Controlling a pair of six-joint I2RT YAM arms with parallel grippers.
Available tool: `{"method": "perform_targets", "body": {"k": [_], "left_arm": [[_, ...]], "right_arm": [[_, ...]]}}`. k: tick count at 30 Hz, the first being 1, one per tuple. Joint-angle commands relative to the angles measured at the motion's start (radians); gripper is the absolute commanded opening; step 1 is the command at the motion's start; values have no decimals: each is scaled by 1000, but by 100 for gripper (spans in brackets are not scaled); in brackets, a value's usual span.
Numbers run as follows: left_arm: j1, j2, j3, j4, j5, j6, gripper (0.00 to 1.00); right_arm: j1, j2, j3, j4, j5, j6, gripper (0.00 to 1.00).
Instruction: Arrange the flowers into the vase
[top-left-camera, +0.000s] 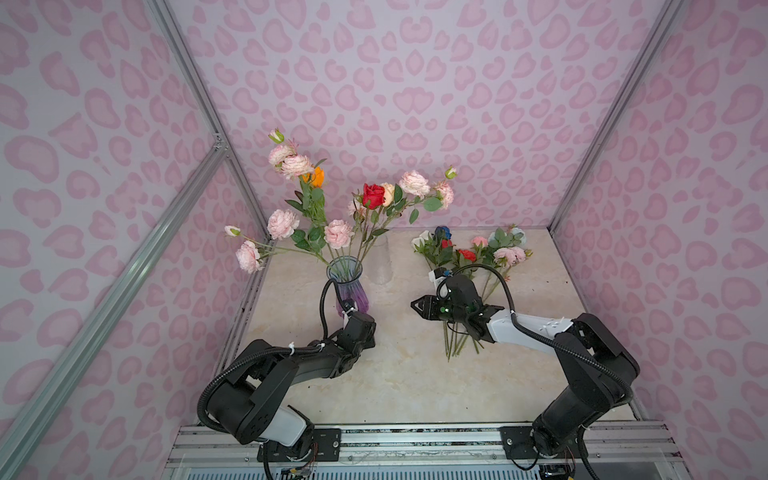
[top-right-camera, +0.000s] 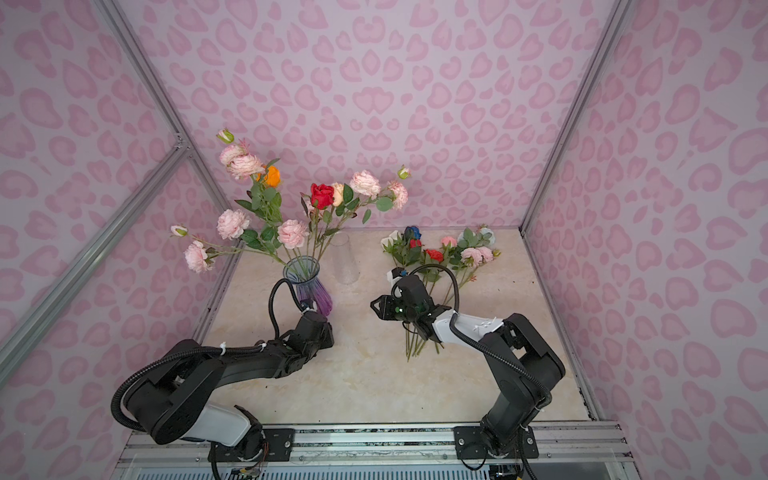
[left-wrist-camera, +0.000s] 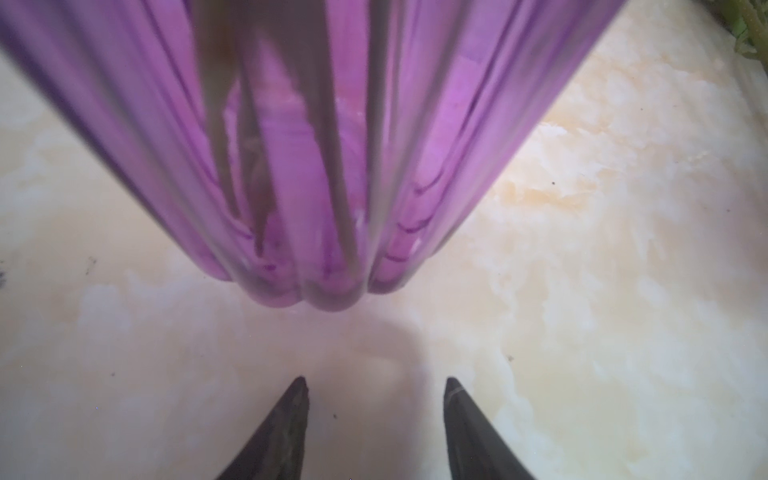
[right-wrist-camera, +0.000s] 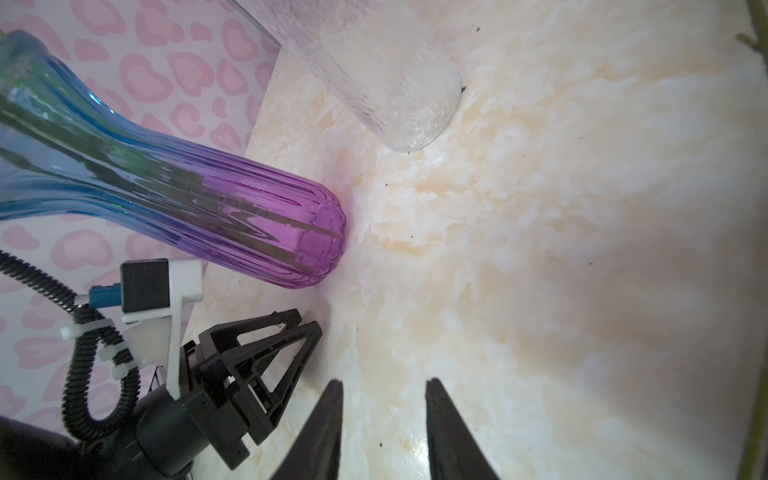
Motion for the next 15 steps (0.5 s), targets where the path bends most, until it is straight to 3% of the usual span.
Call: {"method": "perform_targets", "body": {"k": [1, 15], "left_arm": [[11, 15, 3, 30, -21, -25, 54], [69, 101, 56, 43, -30, -75, 55]], "right_arm": [[-1, -3, -8, 4, -1, -6, 35], [-3, -49, -33, -16, 14, -27, 35]]}}
